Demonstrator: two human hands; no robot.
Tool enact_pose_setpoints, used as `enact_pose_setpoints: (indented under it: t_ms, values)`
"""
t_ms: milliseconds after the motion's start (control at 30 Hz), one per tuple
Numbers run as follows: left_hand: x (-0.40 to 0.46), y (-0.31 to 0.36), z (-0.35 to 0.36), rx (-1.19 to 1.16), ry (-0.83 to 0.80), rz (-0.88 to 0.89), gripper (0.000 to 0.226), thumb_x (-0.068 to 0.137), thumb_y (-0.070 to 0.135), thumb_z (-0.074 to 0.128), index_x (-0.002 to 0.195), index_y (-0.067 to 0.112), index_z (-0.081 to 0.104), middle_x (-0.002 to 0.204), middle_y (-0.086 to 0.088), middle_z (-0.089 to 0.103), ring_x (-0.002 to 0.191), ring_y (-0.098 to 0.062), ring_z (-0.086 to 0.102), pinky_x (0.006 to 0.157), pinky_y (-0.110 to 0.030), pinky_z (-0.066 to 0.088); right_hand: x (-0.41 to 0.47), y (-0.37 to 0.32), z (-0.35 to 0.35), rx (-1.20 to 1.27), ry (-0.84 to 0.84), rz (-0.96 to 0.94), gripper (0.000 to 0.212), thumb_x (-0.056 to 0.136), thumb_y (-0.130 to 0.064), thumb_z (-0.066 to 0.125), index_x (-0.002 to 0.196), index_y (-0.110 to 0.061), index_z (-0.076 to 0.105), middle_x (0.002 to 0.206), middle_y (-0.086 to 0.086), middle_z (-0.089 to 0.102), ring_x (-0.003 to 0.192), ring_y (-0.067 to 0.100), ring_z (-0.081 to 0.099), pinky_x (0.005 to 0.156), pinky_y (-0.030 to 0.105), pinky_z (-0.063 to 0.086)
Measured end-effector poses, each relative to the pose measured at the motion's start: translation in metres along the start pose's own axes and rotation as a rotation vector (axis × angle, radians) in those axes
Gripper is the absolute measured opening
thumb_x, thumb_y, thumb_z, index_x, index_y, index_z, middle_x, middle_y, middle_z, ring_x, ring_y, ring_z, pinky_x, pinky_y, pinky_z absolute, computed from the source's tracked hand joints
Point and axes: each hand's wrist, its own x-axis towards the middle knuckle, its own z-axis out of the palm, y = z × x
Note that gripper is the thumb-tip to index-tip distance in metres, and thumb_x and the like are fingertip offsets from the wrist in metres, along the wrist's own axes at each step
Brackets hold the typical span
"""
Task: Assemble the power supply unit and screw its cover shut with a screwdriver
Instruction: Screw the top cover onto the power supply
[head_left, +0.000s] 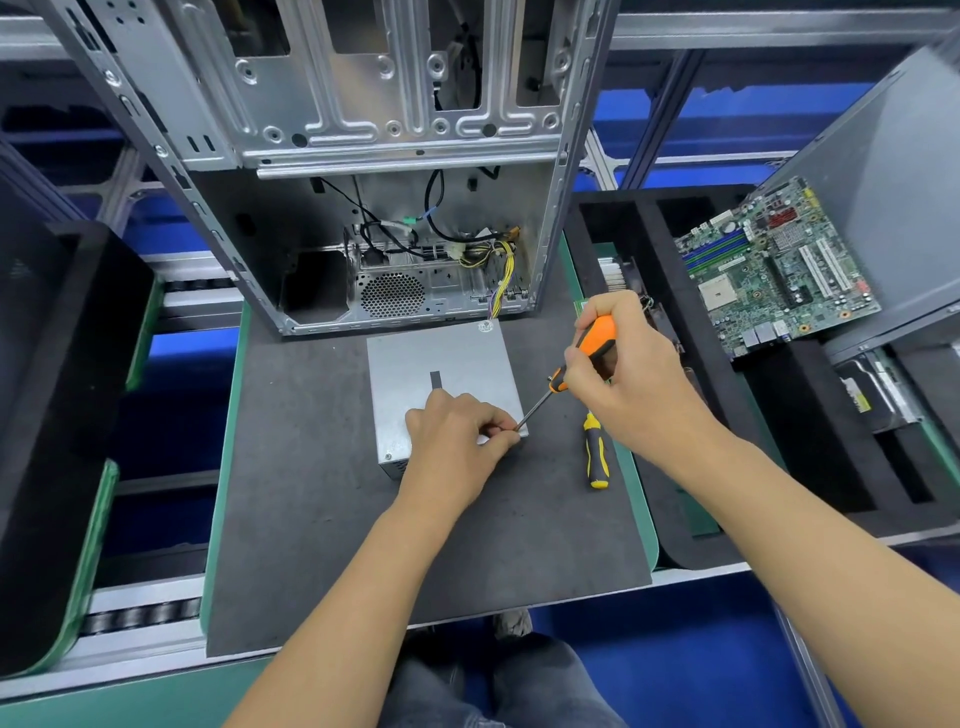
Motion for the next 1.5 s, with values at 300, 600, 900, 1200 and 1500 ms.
enact_pose_setpoints:
  t_ms: [300,600,900,1200,1500]
  values:
    - [-0.002,0.000,0.003,0.029,0.052,0.036,0.011,0.091,0.032,0.071,0.081,0.032,0.075,0.073,0.011,0.061,0.092,-0.017,0.039,0.075,-0.035,0.024,0.004,-0.033,-0.009,-0.436,-0.138,-0.212,0.033,0.087,-0.041,0.069,0.092,-0.016,0.049,0.067,-0.010,0.048,0.061,0.013,0.047,0.057,0.024,0.039]
    - [-0.004,-0.002,0.004,0.084,0.086,0.090,0.011,0.090,0.033,0.071,0.080,0.031,0.075,0.077,0.013,0.064,0.090,-0.017,0.040,0.068,-0.034,0.013,0.019,-0.068,-0.011,-0.812,-0.359,-0.252,0.028,0.099,-0.043,0.049,0.102,-0.016,0.057,0.093,-0.001,0.048,0.089,0.030,0.058,0.072,0.035,0.042]
    - [-0.003,-0.004,0.005,0.132,0.100,0.100,0.010,0.089,0.035,0.073,0.080,0.032,0.075,0.080,0.012,0.067,0.090,-0.016,0.043,0.067,-0.033,0.011,0.029,-0.081,-0.011,-1.001,-0.543,-0.267,0.024,0.102,-0.040,0.049,0.110,-0.018,0.057,0.091,-0.001,0.036,0.086,0.026,0.054,0.070,0.033,0.040]
    - [-0.003,-0.004,0.006,0.117,0.081,0.084,0.008,0.087,0.032,0.072,0.079,0.034,0.072,0.079,0.014,0.065,0.092,-0.016,0.044,0.069,-0.032,0.012,0.024,-0.087,-0.007,-1.081,-0.572,-0.244,0.025,0.102,-0.037,0.048,0.112,-0.014,0.053,0.100,0.005,0.050,0.076,0.028,0.056,0.061,0.035,0.038]
    - [-0.004,-0.005,0.007,0.094,0.111,0.091,0.007,0.086,0.031,0.074,0.080,0.034,0.073,0.077,0.015,0.063,0.086,-0.011,0.035,0.069,-0.033,0.012,0.020,-0.084,-0.013,-1.151,-0.521,-0.225,0.040,0.101,-0.054,0.039,0.108,-0.016,0.050,0.095,0.002,0.049,0.090,0.032,0.062,0.056,0.033,0.035]
